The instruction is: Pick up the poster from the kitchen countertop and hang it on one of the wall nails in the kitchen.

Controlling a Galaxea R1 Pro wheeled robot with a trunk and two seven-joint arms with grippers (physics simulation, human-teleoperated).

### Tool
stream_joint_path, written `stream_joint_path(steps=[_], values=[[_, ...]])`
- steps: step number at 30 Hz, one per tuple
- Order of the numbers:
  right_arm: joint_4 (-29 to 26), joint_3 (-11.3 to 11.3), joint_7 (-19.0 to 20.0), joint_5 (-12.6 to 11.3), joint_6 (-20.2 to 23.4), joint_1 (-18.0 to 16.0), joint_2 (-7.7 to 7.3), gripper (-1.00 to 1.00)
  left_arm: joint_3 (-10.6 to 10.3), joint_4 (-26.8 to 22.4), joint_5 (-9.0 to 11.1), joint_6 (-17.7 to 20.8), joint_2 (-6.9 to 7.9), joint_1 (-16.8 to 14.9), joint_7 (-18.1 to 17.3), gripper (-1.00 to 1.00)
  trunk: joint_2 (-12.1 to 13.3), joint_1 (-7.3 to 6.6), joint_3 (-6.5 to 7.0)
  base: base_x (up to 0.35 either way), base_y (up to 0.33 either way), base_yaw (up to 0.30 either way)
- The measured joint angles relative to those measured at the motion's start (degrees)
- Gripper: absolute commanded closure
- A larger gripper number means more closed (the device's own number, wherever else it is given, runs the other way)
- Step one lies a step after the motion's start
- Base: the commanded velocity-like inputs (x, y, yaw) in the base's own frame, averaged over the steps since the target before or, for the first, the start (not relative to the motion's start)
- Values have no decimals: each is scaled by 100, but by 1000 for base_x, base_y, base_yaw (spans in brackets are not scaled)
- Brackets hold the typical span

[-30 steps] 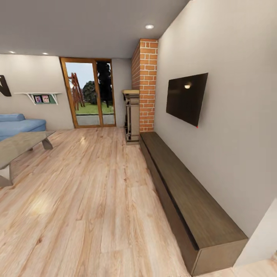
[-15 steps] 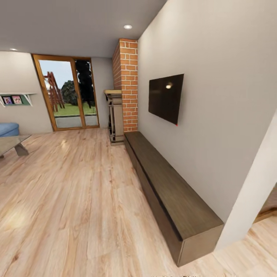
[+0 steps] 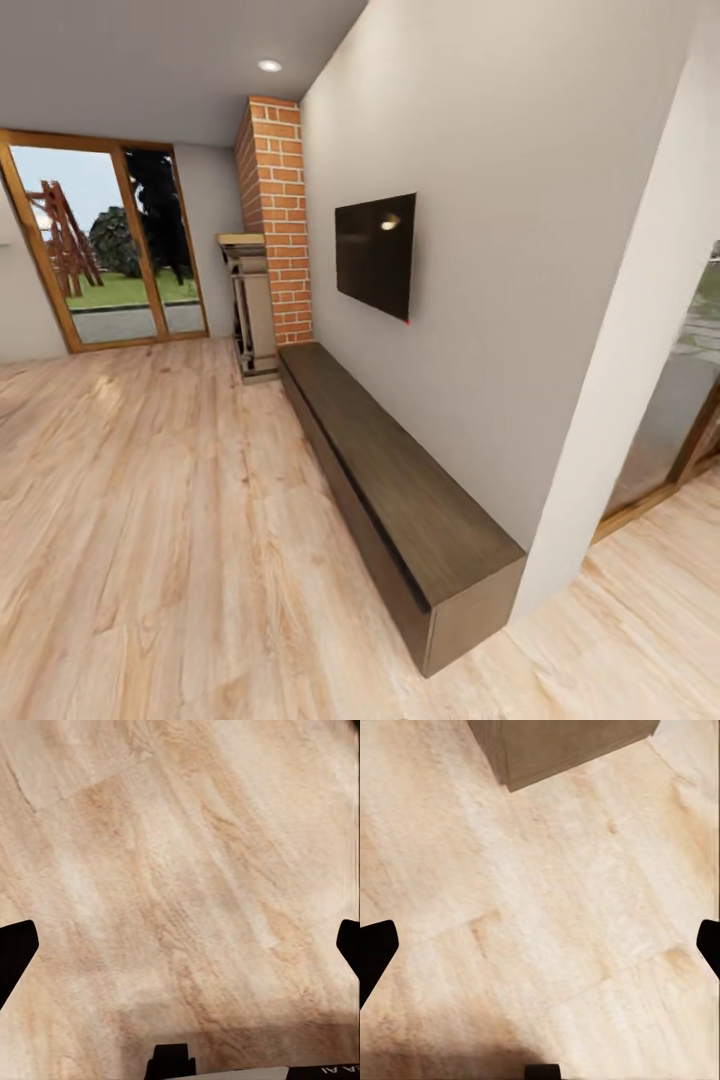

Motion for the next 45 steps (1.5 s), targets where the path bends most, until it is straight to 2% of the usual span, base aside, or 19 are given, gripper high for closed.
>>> stream_joint_path(steps=[14, 19, 24, 26, 35, 45], values=[[0, -1, -5, 0, 0, 0, -3, -100, -14, 25, -2, -1, 0, 0, 0, -100, 0, 2, 0, -57, -265, -300], [1, 0, -3, 0, 0, 0, -7, -100, -12, 25, -2, 1, 0, 0, 0, -100, 0, 3, 0, -245, -41, -300], [1, -3, -3, 0, 0, 0, -12, -100, -7, 25, -2, 2, 0, 0, 0, -100, 0, 0, 0, -21, -2, -300], [1, -1, -1, -7, 0, 0, -97, -100, -5, 25, -2, 2, 0, 1, 0, -100, 0, 0, 0, -1, 0, -300], [8, 0, 0, -8, 0, 0, -112, -100, -4, 25, -2, 2, 1, 1, 0, -100, 0, 0, 0, 0, -1, -295], [10, 6, -5, 8, -6, -1, -122, -100, -12, 25, -3, 0, 0, 1, 4, -100, 0, -1, 0, 99, -170, -68]])
